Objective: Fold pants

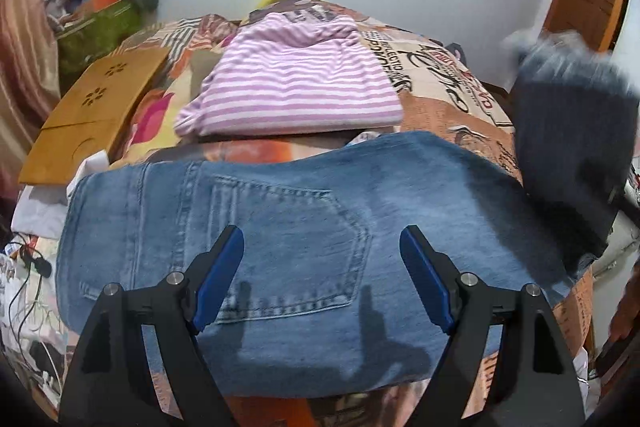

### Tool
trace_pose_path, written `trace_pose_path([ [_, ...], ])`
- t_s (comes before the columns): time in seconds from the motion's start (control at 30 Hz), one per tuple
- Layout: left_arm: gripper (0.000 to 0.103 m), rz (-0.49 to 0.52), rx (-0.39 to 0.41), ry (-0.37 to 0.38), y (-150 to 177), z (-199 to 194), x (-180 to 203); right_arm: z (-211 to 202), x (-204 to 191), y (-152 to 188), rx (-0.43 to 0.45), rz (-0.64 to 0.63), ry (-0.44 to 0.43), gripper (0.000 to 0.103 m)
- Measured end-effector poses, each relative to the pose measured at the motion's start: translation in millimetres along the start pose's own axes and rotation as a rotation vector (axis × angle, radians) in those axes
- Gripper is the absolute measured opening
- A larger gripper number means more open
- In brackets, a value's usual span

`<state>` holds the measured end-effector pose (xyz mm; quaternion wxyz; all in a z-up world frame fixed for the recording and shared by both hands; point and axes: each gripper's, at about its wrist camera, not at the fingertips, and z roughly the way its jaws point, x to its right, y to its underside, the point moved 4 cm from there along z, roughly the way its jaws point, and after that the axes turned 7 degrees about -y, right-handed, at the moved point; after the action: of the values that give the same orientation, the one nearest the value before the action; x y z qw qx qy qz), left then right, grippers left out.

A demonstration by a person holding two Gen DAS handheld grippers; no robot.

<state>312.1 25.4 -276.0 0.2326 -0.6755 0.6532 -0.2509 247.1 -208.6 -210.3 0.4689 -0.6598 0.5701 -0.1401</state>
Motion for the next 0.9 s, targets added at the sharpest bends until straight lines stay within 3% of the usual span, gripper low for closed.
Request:
trace_pose_path([
  [0.13,0.081,-0.001,-0.003,-0.013,4.0,-0.6,-1.9,25.9,-7.8,47.6,-0.150,-0.065,-0.013,0.008],
  [0.27,0.081,0.007,0.004,-0.015,2.4,-3.5,4.0,43.5,-5.0,73.3,-0.260,-0.097,0.011,0.015],
  [0.37,0.081,0.020,0.017,-0.008,-2.7,-8.0,13.2,40.3,-2.8,72.9,-0.264,-0.103,0.016,0.019],
  [0.5,0.081,0.041,0.050,0.021,-13.4,-22.0,31.3,27.4,1.2,68.2,-0.288,-0.022,-0.043,0.041],
  [0.6,0.081,0.065,0.072,0.054,-19.8,-29.2,48.8,6.4,3.1,65.8,-0.281,-0.007,-0.075,0.045],
  [0.83,0.081,0.170,0.037,0.089,-17.1,-10.4,103.1,-43.5,31.7,39.3,-0.150,-0.027,0.012,0.051],
  [0.9,0.081,0.196,-0.009,0.058,-8.9,7.9,114.3,-44.3,54.0,34.1,-0.131,-0.003,0.072,0.051],
])
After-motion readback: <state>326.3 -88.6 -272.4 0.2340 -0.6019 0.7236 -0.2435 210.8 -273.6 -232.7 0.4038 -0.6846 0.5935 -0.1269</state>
